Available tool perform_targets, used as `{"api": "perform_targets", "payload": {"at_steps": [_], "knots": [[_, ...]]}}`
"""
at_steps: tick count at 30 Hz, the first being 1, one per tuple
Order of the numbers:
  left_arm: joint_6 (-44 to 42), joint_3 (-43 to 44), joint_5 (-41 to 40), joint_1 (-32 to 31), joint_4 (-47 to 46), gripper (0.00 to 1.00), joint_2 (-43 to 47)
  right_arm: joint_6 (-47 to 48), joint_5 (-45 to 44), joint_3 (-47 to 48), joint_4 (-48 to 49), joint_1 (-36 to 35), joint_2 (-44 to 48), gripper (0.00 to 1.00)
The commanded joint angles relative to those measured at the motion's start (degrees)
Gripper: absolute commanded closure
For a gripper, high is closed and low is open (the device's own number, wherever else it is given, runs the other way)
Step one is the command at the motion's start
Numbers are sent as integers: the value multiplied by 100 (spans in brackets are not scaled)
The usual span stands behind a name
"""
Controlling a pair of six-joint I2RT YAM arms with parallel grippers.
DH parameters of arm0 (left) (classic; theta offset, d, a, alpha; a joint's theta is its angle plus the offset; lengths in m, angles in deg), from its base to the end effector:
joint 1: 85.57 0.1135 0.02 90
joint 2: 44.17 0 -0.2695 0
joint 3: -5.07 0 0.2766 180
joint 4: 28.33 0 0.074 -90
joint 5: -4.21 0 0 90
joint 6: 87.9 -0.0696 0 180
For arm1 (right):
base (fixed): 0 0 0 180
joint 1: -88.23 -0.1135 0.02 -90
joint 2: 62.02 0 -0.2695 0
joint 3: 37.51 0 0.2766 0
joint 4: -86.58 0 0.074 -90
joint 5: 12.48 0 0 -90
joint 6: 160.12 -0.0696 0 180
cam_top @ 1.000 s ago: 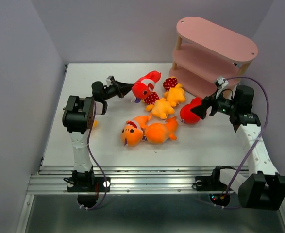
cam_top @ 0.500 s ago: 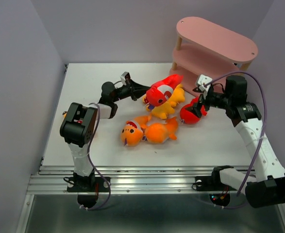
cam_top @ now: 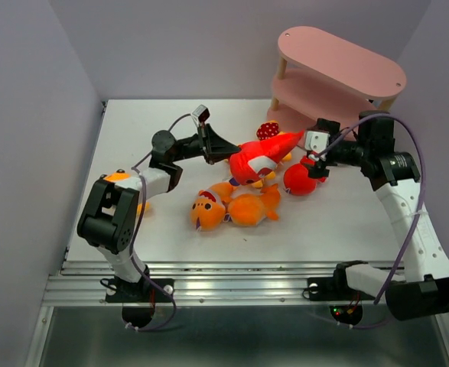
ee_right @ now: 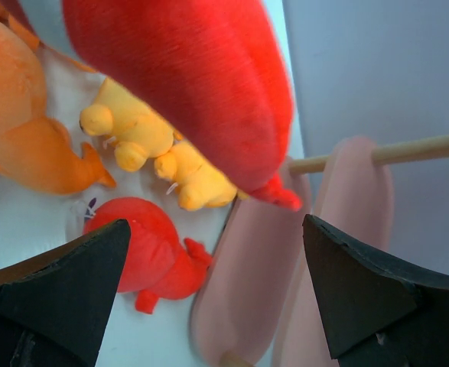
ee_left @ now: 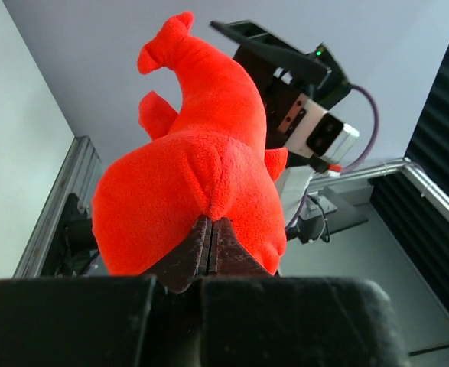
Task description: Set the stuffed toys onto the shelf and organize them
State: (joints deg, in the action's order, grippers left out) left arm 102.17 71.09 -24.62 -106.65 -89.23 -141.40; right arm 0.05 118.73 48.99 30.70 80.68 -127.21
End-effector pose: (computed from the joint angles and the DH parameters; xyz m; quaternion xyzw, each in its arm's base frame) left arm 0.3363 -0.1950 0.2908 0.0645 0.6135 -0.7739 0.1431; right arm 0.2603 0.0808 0.3869 -0.6474 0.5426 0.0400 0.5338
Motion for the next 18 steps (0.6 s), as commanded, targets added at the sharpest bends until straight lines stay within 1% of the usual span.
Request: {"api": "perform_targets", "payload": {"at_steps": [1,2,5,10,12,13,14,15,16,17,18], "knots": [[-620,-137,404,-19,152,100,538,796,686,609,-612,17,-38,0],[-838,-146,474,-19,510,100,660,857,887,740,-830,17,-47,0],[-1252,-164,563,-19,1109,100,881,1016,1282,1012,-1287,17,6,0],[-1245,-190,616,-45,1199,100,1039,1315,1934,1031,-2017,17,-55,0],[-1236,-164,624,-80,1234,100,1083,1315,2136,987,-2124,-35,-161,0],[-1244,-155,625,-98,1252,100,1110,1306,2145,892,-2133,-36,-170,0],[-1253,-146,616,-133,1313,100,1162,1036,2119,812,-1898,-36,-126,0],[-1262,-155,616,-133,1348,100,1180,1034,2067,716,-1653,-36,-56,0],[-1288,-155,616,-177,1392,100,1206,546,2005,480,-1328,-36,23,0],[-1341,-173,616,-194,1480,100,1250,376,1874,391,-829,-36,102,0],[-1359,-199,607,-203,1515,100,1277,340,1838,390,-815,-36,103,0]]}}
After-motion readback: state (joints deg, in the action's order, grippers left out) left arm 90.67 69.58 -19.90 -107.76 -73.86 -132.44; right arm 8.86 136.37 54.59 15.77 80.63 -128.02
